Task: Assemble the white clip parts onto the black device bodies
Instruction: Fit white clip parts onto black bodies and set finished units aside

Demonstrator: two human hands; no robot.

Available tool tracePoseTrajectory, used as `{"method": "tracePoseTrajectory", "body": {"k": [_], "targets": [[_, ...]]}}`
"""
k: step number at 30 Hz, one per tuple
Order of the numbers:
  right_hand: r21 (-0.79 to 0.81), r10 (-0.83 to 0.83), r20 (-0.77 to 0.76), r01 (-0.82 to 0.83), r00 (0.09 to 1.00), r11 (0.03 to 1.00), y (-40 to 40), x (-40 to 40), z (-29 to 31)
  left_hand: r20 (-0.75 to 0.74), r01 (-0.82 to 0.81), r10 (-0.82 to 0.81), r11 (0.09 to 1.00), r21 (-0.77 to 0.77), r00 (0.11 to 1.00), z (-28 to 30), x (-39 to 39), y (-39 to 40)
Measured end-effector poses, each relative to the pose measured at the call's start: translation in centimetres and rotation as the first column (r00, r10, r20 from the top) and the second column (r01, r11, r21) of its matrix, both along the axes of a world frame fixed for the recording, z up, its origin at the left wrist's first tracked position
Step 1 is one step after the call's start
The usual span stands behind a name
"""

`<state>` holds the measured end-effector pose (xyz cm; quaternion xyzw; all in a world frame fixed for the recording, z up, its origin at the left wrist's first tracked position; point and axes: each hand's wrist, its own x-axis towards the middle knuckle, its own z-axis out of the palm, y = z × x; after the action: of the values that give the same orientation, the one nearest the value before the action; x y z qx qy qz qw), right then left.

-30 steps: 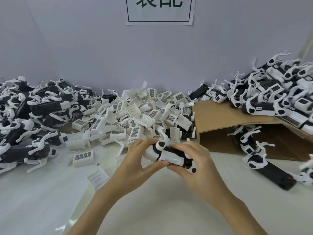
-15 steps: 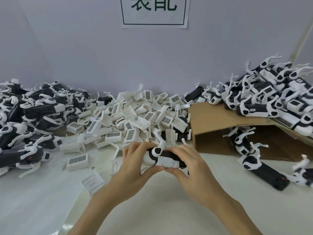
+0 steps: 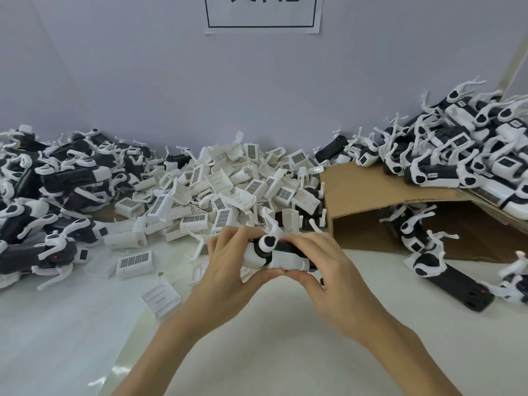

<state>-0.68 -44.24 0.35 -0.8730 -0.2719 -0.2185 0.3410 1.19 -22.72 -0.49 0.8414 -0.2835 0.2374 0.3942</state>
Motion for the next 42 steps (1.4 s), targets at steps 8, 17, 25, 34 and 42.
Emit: {"method": "tracePoseTrajectory", "body": {"k": [8, 17, 25, 34, 42], "targets": [[-0.007, -0.005, -0.010, 0.005, 1.000, 1.000, 0.0, 0.0, -0.1, -0.064, 0.002, -0.002, 1.000, -0.007, 0.998, 0.0, 0.0, 0.3], [-0.038, -0.009, 0.023, 0.010, 1.000, 0.999, -0.2, -0.2, 0.7, -0.075, 0.008, -0.013, 0.998, -0.058, 0.997, 0.4, -0.5, -0.2], [-0.023, 0.024, -0.003, -0.024, 1.000, 0.999, -0.7, -0.2, 1.0, -0.116, 0.003, -0.011, 0.998, -0.070, 0.993, 0.5, -0.7, -0.3], [0.013, 0.035, -0.054, -0.034, 0.998, 0.999, 0.1, 0.1, -0.5, -0.251, 0.013, -0.021, 0.999, -0.035, 0.968, 0.3, -0.1, 0.9], [0.048, 0.027, -0.052, -0.025, 0.998, 0.999, 0.4, -0.2, 0.1, -0.285, 0.049, -0.097, 0.984, -0.172, 0.954, 0.6, -0.4, 0.2]]}}
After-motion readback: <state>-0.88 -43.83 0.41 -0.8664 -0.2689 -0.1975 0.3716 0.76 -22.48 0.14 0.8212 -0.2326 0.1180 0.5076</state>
